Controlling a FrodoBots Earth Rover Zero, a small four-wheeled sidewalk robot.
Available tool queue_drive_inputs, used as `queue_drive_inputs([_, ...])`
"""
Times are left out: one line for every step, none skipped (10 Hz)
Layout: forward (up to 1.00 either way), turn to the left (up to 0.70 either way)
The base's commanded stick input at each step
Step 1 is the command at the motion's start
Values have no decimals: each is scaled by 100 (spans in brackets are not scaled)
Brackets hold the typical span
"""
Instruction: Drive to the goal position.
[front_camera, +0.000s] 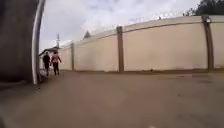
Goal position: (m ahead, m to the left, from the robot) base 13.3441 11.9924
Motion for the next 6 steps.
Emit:
queue_drive_inputs([70,35])
queue_drive_inputs([70,35])
queue_drive_inputs([70,6])
queue_drive_inputs([70,2])
queue_drive_inputs([70,5])
queue_drive_inputs([70,13])
